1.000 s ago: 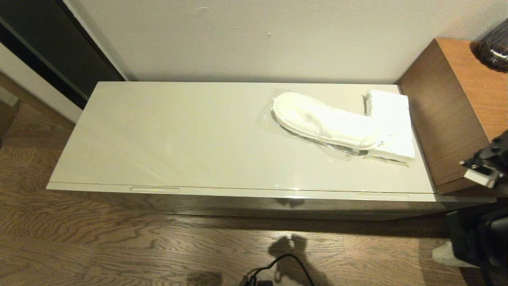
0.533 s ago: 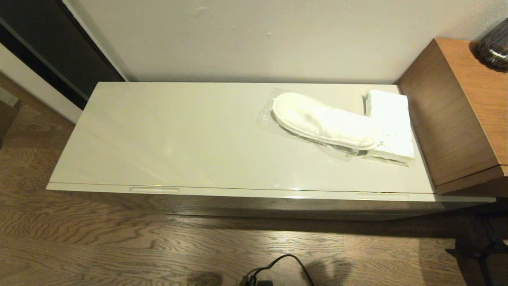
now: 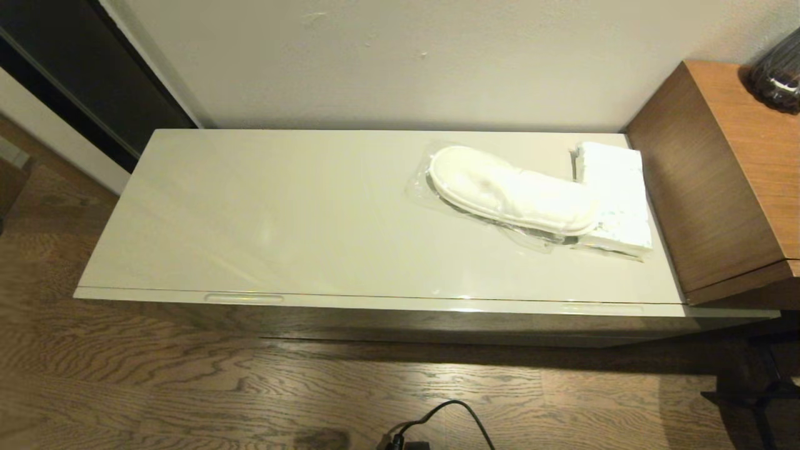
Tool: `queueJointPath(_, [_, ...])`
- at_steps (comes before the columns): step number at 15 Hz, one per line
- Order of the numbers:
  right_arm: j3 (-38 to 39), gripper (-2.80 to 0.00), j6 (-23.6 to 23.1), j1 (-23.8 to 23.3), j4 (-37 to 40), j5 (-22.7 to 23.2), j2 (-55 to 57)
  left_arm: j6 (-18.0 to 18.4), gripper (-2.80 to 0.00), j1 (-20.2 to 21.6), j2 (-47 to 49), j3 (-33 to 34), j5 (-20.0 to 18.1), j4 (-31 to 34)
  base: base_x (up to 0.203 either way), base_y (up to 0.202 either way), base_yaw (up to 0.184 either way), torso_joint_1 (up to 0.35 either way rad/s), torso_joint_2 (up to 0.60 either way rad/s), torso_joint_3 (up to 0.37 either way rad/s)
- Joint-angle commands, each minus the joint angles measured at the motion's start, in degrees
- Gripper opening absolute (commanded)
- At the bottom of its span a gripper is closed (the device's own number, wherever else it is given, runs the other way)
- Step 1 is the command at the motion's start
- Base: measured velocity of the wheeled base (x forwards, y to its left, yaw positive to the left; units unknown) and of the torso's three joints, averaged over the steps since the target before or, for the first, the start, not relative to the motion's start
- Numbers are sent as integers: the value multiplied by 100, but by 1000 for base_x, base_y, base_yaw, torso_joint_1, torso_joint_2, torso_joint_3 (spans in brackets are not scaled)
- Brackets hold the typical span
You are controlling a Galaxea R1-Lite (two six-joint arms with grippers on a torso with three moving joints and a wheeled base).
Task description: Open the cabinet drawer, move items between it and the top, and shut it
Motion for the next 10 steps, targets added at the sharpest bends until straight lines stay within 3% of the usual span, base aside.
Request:
queueJointPath(1, [887,-280,-550,-173,-129,157,-863,3,-280,4,7,2,1,0,0,0,0,0,0,0])
queueJointPath(3, [1445,-280,-1058,-264,-1418,237,-1238,3,-280,4,7,2,-2,0,0,0,0,0,0,0])
queueJointPath(7, [3574,-280,-2535,-334,-5000,465,-2079,3,-280,4,7,-3,-2,0,0,0,0,0,0,0])
queueJointPath(10, [5124,-280,-3042,-344,-7123,1176,-2150,3,-280,4,7,-2,-2,0,0,0,0,0,0,0])
